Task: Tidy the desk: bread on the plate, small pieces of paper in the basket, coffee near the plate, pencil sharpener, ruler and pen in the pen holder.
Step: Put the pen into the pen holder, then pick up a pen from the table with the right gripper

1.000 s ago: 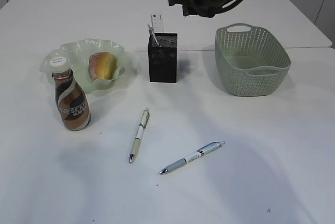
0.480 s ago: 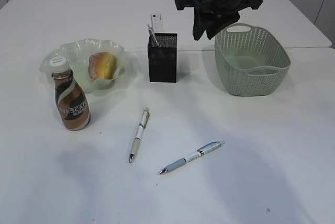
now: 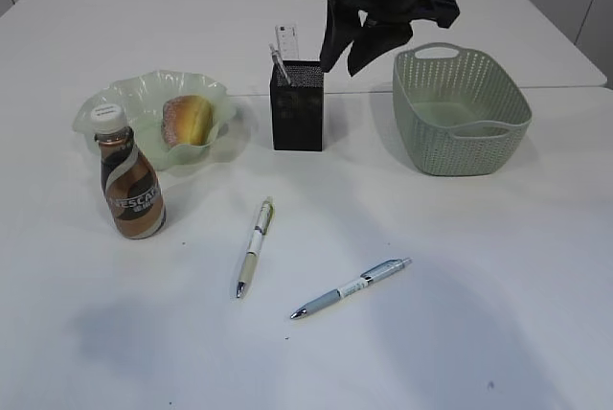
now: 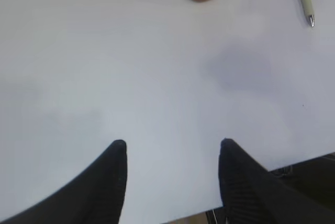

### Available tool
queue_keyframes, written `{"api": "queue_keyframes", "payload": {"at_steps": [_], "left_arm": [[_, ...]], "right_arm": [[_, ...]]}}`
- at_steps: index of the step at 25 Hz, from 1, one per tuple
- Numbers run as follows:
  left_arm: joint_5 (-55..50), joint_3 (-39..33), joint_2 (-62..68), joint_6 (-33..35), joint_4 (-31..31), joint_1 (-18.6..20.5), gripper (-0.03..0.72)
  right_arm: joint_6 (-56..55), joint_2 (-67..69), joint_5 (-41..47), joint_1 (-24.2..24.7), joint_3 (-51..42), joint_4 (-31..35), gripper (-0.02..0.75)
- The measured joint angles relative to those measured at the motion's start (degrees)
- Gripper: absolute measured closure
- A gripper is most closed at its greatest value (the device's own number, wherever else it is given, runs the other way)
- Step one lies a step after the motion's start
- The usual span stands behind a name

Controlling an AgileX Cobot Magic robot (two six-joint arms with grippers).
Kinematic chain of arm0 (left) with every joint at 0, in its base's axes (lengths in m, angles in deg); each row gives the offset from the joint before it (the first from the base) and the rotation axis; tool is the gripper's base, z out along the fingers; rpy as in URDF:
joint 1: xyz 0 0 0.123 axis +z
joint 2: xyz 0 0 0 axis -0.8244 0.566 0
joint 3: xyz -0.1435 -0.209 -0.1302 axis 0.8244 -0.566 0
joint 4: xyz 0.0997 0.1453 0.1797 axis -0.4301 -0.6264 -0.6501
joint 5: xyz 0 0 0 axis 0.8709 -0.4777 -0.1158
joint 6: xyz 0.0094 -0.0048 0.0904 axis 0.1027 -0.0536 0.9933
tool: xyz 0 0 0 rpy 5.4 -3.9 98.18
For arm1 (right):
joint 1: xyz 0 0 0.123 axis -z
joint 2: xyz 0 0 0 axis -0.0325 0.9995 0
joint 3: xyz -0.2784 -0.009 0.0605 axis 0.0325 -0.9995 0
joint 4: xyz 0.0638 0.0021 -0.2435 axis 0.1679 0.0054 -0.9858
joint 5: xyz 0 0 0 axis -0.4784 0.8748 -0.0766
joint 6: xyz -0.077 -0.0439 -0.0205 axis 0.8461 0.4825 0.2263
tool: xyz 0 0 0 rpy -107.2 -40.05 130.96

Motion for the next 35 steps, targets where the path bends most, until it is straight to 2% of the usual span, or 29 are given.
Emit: {"api": "queue_keyframes", "payload": {"at_steps": [5, 14, 16, 17, 24, 33, 35], "left_arm": [[-4.2, 0.0, 0.0, 0.0, 0.0, 0.0, 0.295], [-6.9, 0.0, 0.0, 0.0, 2.4, 0.0, 0.295], [-6.9, 0.0, 0.0, 0.0, 2.9, 0.0, 0.295], [-6.9, 0.0, 0.0, 0.0, 3.3, 0.0, 0.295], [-6.9, 0.0, 0.0, 0.0, 4.3, 0.0, 0.311], [-7.0, 0.0, 0.0, 0.0, 4.4, 0.0, 0.312], [-7.0, 0.0, 0.0, 0.0, 4.4, 0.0, 0.312]], "right_arm": [[-3.5, -3.0, 0.0, -1.6, -4.4, -2.0, 0.469], [-9.7, -12.2, -0.1, -2.1, -28.7, -5.4, 0.465], [-9.8, -12.6, -0.1, -2.1, -29.6, -5.4, 0.465], [-9.9, -14.1, -0.1, -2.1, -34.8, -5.3, 0.465], [-10.8, -14.1, -0.6, -2.1, -35.8, -5.2, 0.465], [-36.6, -14.1, -6.3, -2.1, -35.8, -5.2, 0.465], [-37.4, -14.1, -6.6, -2.1, -35.8, -5.2, 0.465]]}}
